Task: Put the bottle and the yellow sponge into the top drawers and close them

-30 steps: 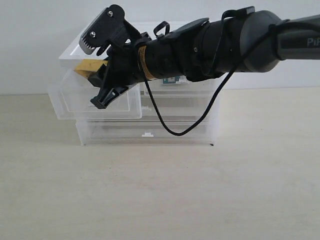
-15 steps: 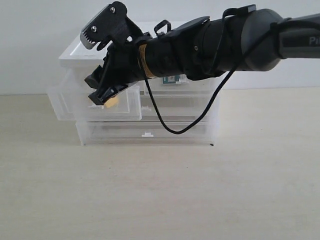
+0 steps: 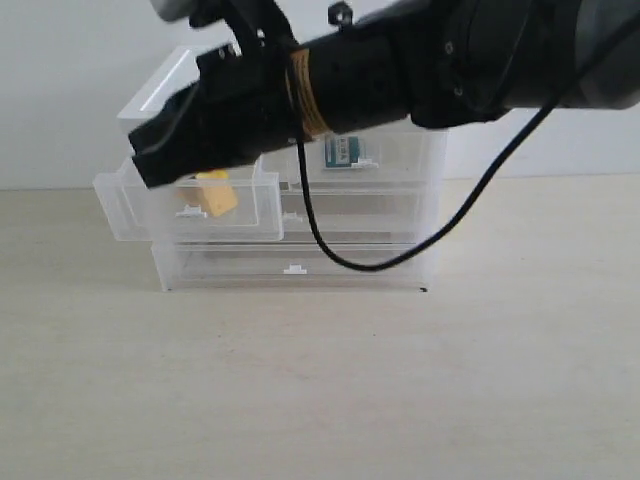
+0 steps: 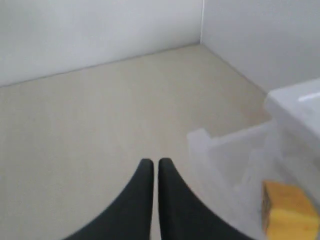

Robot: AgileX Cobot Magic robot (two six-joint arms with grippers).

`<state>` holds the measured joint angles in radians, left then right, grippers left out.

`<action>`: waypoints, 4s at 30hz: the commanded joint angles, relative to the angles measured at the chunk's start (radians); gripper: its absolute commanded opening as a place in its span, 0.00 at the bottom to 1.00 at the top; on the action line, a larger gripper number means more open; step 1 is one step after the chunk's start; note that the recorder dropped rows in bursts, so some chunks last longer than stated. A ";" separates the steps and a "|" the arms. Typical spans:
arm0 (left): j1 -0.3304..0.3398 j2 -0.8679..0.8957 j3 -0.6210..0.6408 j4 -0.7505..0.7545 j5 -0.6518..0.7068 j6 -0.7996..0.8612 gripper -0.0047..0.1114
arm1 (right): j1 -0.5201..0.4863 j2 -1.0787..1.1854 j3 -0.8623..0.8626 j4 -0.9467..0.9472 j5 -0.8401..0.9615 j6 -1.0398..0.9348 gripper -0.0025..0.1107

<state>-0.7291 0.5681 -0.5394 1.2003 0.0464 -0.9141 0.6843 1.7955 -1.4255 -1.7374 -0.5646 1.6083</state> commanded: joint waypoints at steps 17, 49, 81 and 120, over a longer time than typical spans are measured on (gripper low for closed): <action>-0.002 -0.002 0.003 -0.005 -0.038 -0.002 0.07 | -0.003 0.132 0.107 -0.007 0.503 -0.020 0.02; -0.002 -0.002 0.003 -0.005 0.012 0.001 0.07 | -0.005 0.210 -0.075 -0.007 0.487 0.063 0.02; -0.002 -0.002 0.005 -0.007 0.024 -0.007 0.07 | -0.006 0.196 0.249 0.000 0.679 0.143 0.02; -0.002 -0.002 0.005 -0.007 0.054 -0.006 0.07 | -0.064 0.071 0.171 0.031 0.413 0.105 0.02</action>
<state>-0.7291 0.5681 -0.5379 1.2003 0.0934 -0.9141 0.6172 1.9524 -1.3025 -1.6834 -0.1516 1.7231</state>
